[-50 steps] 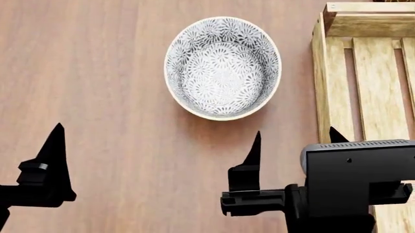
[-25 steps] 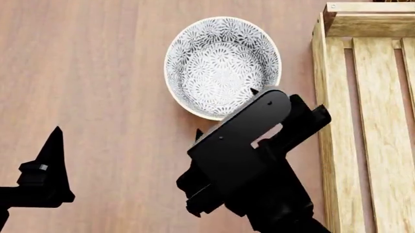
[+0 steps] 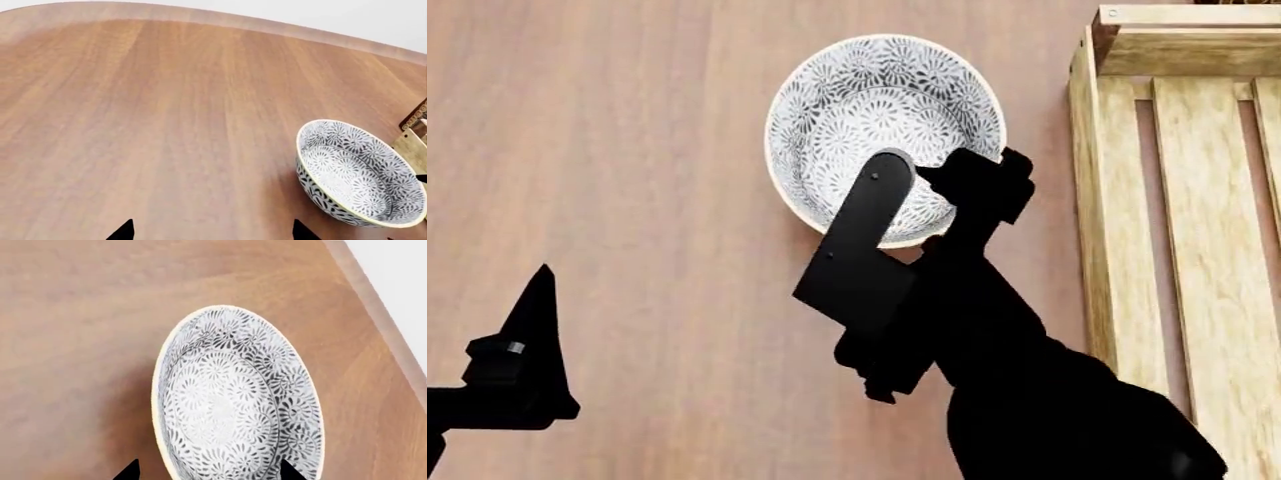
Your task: Pick up the bowl on the left and put it in the tray.
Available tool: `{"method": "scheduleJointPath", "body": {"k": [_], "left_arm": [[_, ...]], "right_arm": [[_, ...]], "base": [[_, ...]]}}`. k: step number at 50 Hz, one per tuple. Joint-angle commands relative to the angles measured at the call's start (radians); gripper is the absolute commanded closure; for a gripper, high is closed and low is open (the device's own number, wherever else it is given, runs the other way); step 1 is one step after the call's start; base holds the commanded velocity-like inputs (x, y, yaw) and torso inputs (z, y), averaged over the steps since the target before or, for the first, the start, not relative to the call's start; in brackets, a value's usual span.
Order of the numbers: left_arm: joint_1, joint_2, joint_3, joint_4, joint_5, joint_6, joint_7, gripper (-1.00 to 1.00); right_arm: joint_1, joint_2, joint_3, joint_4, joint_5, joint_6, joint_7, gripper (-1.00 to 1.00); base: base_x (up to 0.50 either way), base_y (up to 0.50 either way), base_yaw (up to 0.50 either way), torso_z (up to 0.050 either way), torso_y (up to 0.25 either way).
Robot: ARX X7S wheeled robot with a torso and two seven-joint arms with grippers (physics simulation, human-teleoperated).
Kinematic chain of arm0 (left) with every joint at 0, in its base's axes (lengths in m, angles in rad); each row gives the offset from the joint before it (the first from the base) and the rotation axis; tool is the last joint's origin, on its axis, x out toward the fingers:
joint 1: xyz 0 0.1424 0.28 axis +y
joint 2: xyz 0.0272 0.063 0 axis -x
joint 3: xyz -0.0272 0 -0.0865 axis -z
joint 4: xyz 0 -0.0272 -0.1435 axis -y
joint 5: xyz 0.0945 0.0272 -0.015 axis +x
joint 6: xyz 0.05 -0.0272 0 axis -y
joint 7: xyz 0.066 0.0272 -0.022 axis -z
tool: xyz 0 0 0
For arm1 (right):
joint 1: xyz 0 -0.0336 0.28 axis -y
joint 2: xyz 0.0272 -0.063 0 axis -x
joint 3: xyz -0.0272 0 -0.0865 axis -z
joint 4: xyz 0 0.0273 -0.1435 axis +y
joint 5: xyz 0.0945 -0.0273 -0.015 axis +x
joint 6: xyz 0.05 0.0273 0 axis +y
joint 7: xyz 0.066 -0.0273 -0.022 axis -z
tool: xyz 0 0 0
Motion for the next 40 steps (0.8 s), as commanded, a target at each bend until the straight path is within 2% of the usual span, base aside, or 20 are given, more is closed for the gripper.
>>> {"method": "scheduleJointPath", "body": {"k": [1, 14, 15, 28, 35, 40], "left_arm": [[0.001, -0.004, 0.007, 0.0, 0.001, 0.006, -0.001, -1.0], [0.003, -0.013, -0.006, -0.008, -0.007, 0.015, -0.001, -1.0], [0.003, -0.013, -0.007, -0.009, -0.009, 0.015, -0.001, -1.0], [0.007, -0.016, -0.003, -0.009, -0.01, 0.022, -0.004, -1.0], [0.01, -0.017, 0.0, -0.011, -0.01, 0.026, -0.006, -1.0], [0.01, -0.019, 0.001, -0.008, -0.013, 0.025, -0.009, -1.0]], "right_arm": [[0.063, -0.048, -0.11, 0.216, -0.069, -0.122, -0.082, -1.0], [0.054, -0.109, -0.152, 0.36, -0.103, -0.197, -0.079, -1.0], [0.056, -0.111, -0.152, 0.368, -0.104, -0.2, -0.079, 1.0], [0.051, -0.117, -0.158, 0.422, -0.126, -0.232, -0.055, 1.0], [0.056, -0.098, -0.161, 0.377, -0.133, -0.216, -0.056, 1.0], [0.086, -0.058, -0.154, 0.262, -0.139, -0.166, -0.068, 1.0]], "base": [[0.0, 0.0, 0.0, 0.0, 0.0], [0.0, 0.0, 0.0, 0.0, 0.0], [0.0, 0.0, 0.0, 0.0, 0.0], [0.0, 0.0, 0.0, 0.0, 0.0], [0.0, 0.0, 0.0, 0.0, 0.0], [0.0, 0.0, 0.0, 0.0, 0.0]]}}
